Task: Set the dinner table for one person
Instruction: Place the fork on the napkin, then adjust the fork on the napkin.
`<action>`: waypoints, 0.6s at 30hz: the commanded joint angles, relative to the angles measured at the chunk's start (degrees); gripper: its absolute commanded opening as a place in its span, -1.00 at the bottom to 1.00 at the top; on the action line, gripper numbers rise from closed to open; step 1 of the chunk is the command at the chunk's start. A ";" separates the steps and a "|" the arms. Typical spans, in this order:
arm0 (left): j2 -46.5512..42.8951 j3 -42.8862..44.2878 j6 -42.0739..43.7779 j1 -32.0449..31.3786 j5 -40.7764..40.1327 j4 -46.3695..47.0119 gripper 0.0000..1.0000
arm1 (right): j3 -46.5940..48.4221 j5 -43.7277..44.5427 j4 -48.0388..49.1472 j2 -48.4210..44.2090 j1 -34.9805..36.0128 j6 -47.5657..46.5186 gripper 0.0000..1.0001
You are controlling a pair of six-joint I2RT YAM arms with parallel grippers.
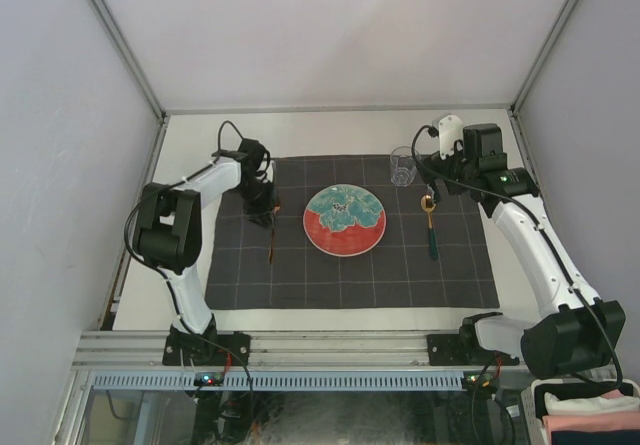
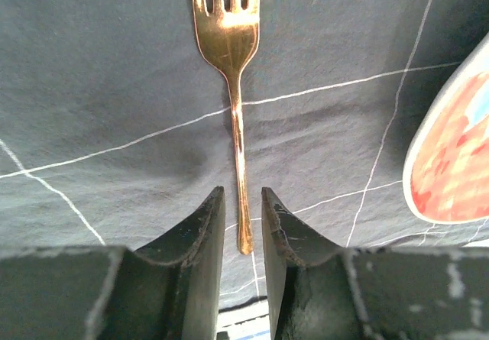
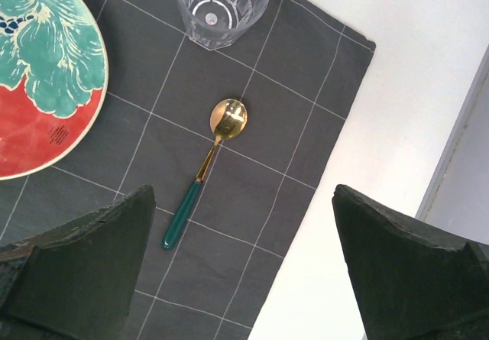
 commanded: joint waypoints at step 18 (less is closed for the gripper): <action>-11.06 40.06 20.62 10.72 -22.27 -6.51 -0.36 | -3.43 3.91 22.84 -10.39 -2.07 7.80 0.99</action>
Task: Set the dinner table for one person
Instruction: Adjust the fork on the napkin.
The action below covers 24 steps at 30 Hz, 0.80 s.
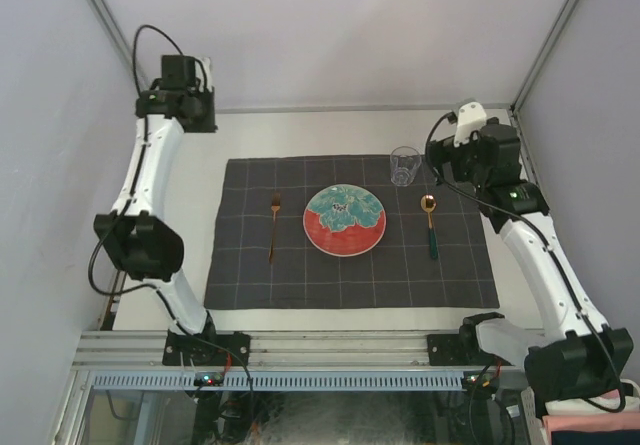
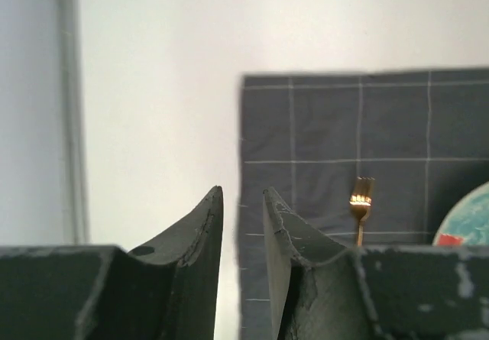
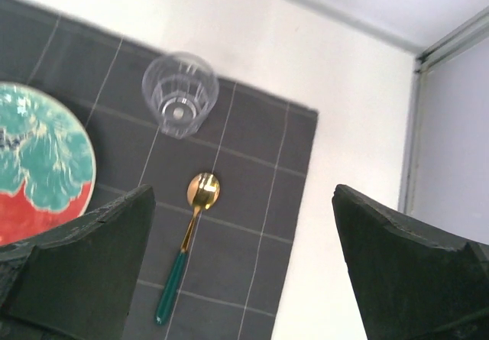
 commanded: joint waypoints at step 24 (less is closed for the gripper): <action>-35.09 -32.84 6.41 -0.13 -7.22 26.70 1.00 | -5.87 -1.76 16.38 -12.85 -2.92 18.01 0.99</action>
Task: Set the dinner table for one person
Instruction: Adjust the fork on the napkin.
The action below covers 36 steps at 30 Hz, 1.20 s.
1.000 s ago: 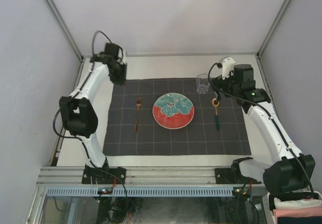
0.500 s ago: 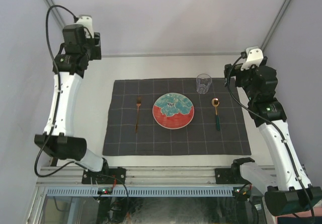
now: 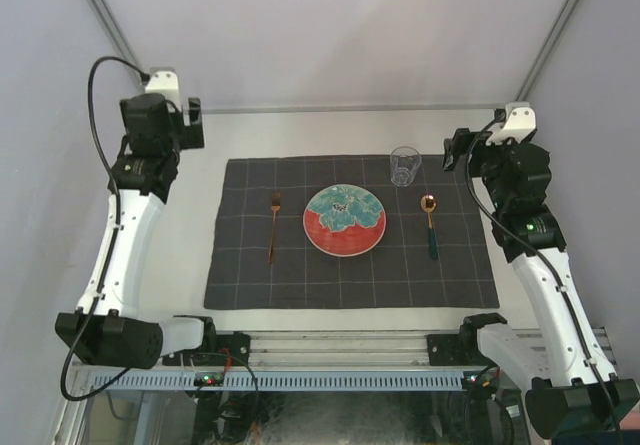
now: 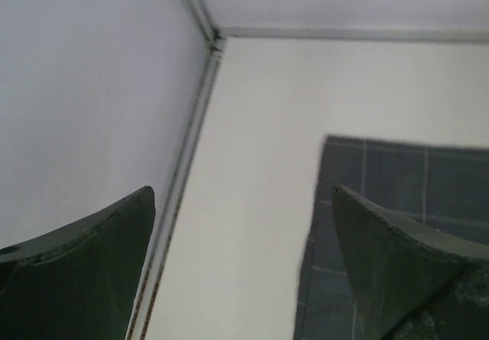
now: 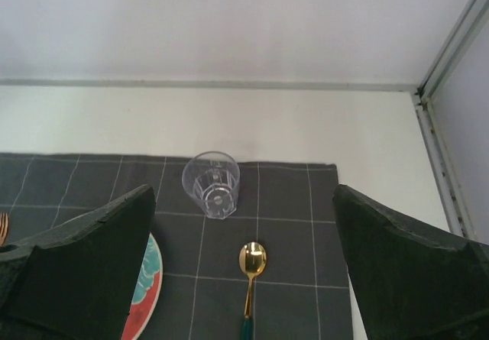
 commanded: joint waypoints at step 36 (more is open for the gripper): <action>6.31 -32.05 -13.72 -17.16 21.79 -5.24 0.48 | 1.86 -5.18 -8.17 12.57 0.95 -11.33 0.99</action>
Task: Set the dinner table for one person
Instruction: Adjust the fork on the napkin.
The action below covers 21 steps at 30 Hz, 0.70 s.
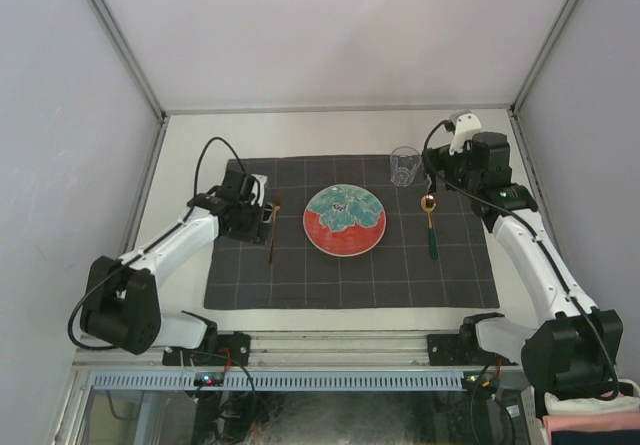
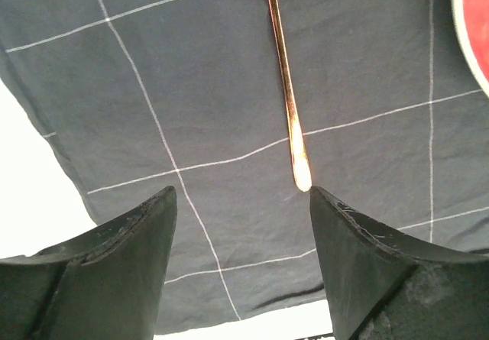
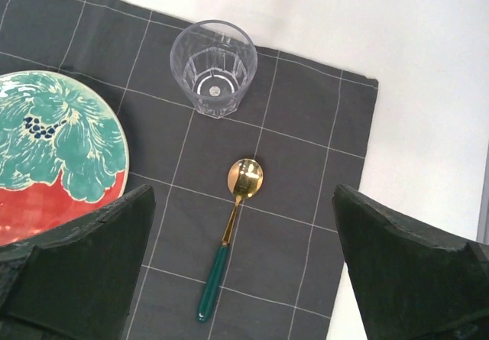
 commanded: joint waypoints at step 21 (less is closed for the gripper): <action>19.92 13.81 -2.05 -4.03 1.45 5.33 0.25 | 4.98 1.83 -3.85 -5.13 -2.25 -4.09 0.99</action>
